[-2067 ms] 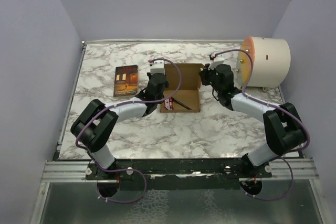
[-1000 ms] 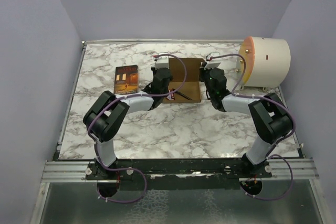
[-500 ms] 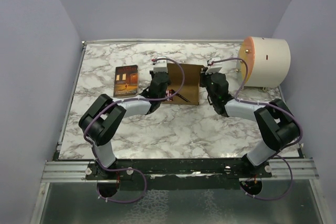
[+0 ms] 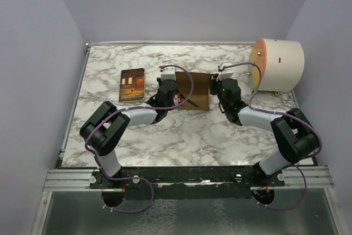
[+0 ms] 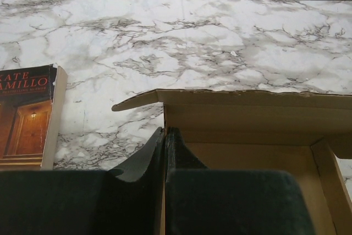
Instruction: Fold the paper box
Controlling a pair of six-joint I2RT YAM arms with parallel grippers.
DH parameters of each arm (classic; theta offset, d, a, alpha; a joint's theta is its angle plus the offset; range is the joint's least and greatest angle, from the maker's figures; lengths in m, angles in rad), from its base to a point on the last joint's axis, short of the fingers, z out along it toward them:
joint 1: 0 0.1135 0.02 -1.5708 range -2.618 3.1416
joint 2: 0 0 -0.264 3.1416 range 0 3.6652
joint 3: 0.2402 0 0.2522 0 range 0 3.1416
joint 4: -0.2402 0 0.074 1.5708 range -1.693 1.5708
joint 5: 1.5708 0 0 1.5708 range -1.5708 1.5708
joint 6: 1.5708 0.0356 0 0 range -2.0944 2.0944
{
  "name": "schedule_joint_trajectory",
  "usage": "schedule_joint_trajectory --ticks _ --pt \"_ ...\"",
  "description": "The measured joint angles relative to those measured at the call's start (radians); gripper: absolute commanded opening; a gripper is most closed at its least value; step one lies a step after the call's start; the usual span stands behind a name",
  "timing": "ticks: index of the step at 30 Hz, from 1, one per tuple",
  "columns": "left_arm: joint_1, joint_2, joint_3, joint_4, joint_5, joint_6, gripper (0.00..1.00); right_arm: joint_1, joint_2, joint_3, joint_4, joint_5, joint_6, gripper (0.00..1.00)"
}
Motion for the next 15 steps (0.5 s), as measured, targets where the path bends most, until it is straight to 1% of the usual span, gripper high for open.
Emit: schedule_joint_trajectory --ticks 3,9,15 --pt "-0.001 -0.002 -0.002 -0.004 0.0 -0.003 0.0 0.0 -0.003 0.006 -0.017 -0.001 0.017 0.07" --pt "-0.001 -0.009 0.0 -0.035 0.0 -0.003 0.0 -0.002 0.012 0.069 -0.094 0.001 0.056 0.07" --pt "0.001 -0.01 0.046 -0.122 -0.003 -0.002 0.0 -0.007 0.079 0.175 -0.173 0.027 0.082 0.06"
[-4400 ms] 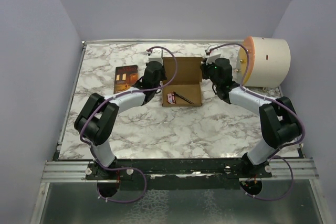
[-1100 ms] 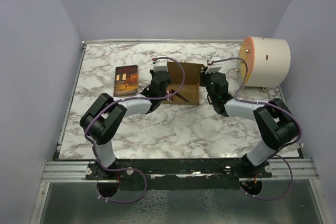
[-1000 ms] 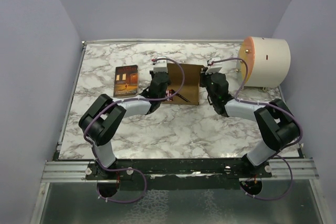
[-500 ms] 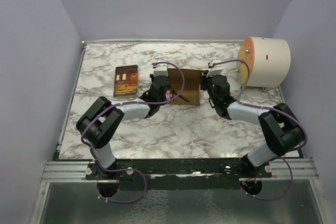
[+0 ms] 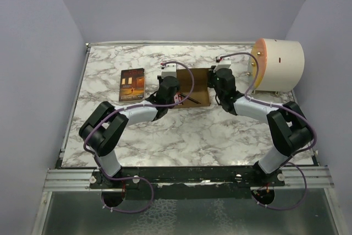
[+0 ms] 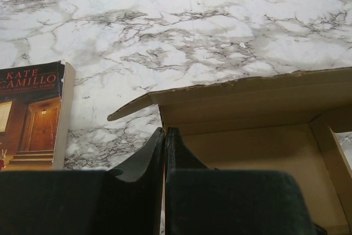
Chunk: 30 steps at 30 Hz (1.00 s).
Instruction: Fold the paper box
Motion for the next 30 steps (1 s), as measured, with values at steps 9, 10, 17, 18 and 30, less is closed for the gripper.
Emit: schedule_joint_trajectory --ticks 9,10,17,18,30 --pt "0.002 0.0 0.034 -0.071 0.0 -0.007 0.0 0.0 0.017 0.026 -0.026 0.021 0.037 0.06" --pt "0.002 0.0 0.034 -0.072 0.0 -0.009 0.0 0.0 0.017 0.025 -0.026 0.022 0.044 0.06" --pt "0.002 0.0 0.033 -0.072 0.0 -0.02 0.0 0.0 0.011 0.009 -0.023 0.026 0.083 0.06" --pt "0.002 0.0 0.033 -0.072 0.0 -0.02 0.0 0.0 0.01 0.006 -0.023 0.026 0.086 0.06" --pt "-0.003 -0.04 -0.034 -0.103 0.049 -0.057 0.0 0.019 -0.038 -0.095 -0.007 -0.002 0.046 0.07"
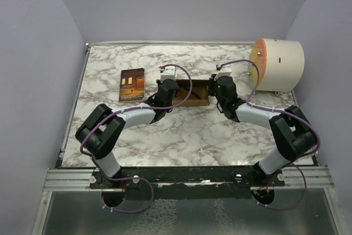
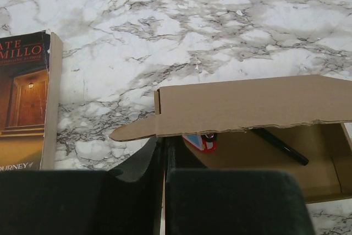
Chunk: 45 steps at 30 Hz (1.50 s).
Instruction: Fold the paper box
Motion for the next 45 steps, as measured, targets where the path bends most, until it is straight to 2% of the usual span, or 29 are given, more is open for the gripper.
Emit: schedule_joint_trajectory --ticks 18,21,25,30,34,40,45 --pt "-0.031 -0.017 -0.073 0.017 0.008 -0.052 0.0 0.003 -0.063 -0.101 0.038 -0.072 -0.147 0.13" --pt "-0.032 -0.017 -0.079 0.023 0.006 -0.057 0.0 0.003 -0.07 -0.106 0.037 -0.089 -0.173 0.17" --pt "-0.033 -0.017 -0.083 0.026 0.005 -0.064 0.0 0.003 -0.097 -0.113 0.023 -0.115 -0.219 0.28" --pt "-0.04 -0.017 -0.084 0.031 0.005 -0.072 0.0 0.008 -0.145 -0.114 -0.018 -0.137 -0.28 0.29" --pt "-0.04 -0.017 -0.084 0.031 0.006 -0.079 0.0 0.01 -0.204 -0.133 -0.054 -0.175 -0.339 0.39" --pt "-0.047 -0.017 -0.084 0.031 0.008 -0.087 0.0 0.012 -0.24 -0.154 -0.106 -0.217 -0.39 0.46" --pt "-0.05 -0.017 -0.084 0.032 0.012 -0.091 0.0 0.009 -0.24 -0.154 -0.164 -0.254 -0.391 0.61"
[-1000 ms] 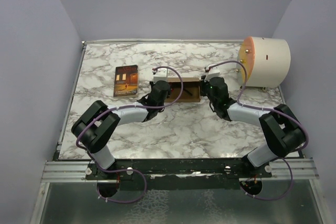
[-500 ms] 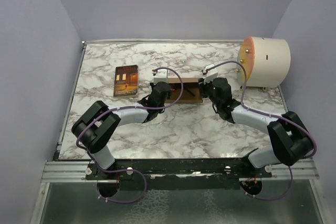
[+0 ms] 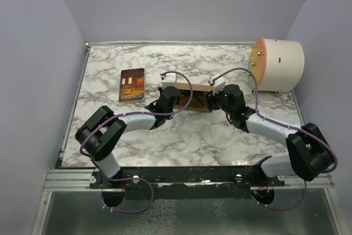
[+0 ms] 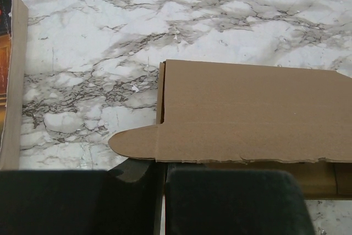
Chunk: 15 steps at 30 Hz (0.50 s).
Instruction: Fold the paper box
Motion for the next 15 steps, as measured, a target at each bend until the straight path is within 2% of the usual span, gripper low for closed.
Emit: schedule_joint_trajectory --ticks 9,15 --pt "-0.005 0.0 0.0 0.006 0.011 0.0 0.0 -0.045 -0.017 0.006 -0.165 -0.133 0.013 0.75" --pt "-0.005 0.0 0.0 0.007 0.016 0.0 0.0 -0.066 -0.109 0.008 -0.255 -0.173 0.008 0.82"
